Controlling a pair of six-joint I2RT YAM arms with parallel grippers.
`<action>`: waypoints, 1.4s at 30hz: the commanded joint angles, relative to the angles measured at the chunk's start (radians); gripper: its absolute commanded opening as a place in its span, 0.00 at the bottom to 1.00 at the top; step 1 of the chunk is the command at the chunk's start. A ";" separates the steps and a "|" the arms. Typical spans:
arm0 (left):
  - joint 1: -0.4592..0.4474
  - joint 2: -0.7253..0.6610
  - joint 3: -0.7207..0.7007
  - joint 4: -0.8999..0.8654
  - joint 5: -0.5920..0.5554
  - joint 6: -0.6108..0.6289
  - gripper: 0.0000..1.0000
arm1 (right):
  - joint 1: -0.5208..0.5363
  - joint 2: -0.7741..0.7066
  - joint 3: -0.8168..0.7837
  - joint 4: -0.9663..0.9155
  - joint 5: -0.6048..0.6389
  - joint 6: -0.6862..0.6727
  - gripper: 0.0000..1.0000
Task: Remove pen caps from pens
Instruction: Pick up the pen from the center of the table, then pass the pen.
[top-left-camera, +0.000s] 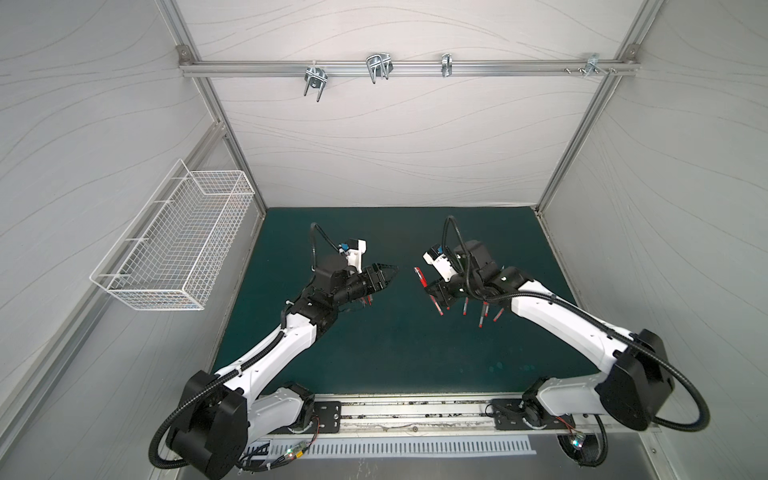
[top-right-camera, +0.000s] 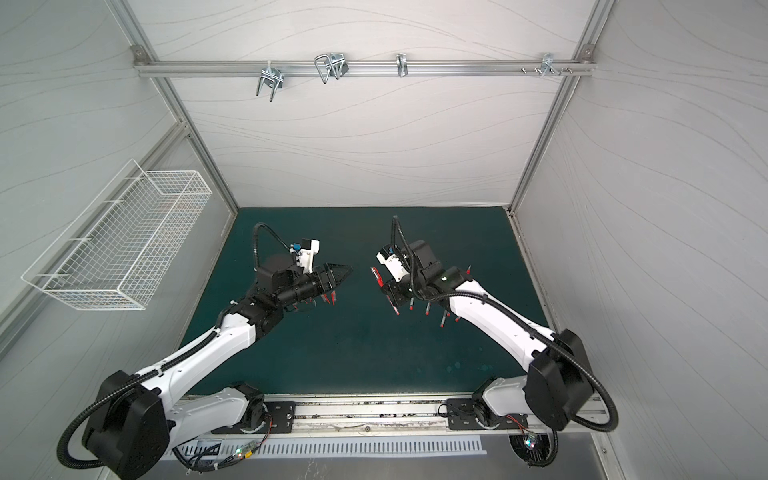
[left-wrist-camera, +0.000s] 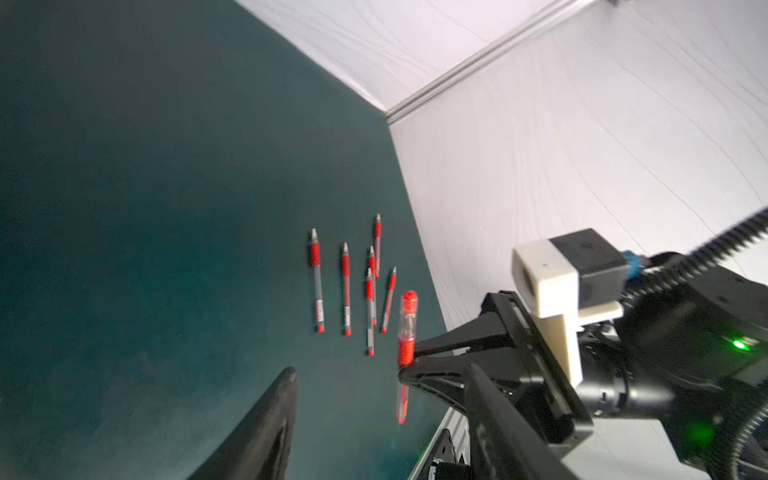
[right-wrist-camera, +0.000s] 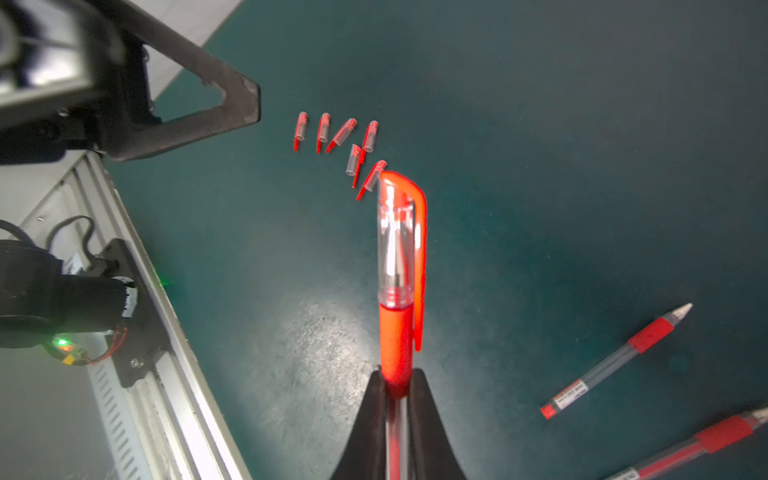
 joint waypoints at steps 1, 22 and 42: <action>-0.013 -0.019 -0.067 0.193 -0.006 0.074 0.64 | 0.017 -0.052 -0.126 0.174 -0.028 0.019 0.00; -0.057 0.152 -0.109 0.380 0.104 0.165 0.52 | 0.103 -0.093 -0.325 0.497 0.092 -0.005 0.00; -0.085 0.186 -0.070 0.331 0.105 0.187 0.33 | 0.141 -0.079 -0.315 0.506 0.074 -0.023 0.00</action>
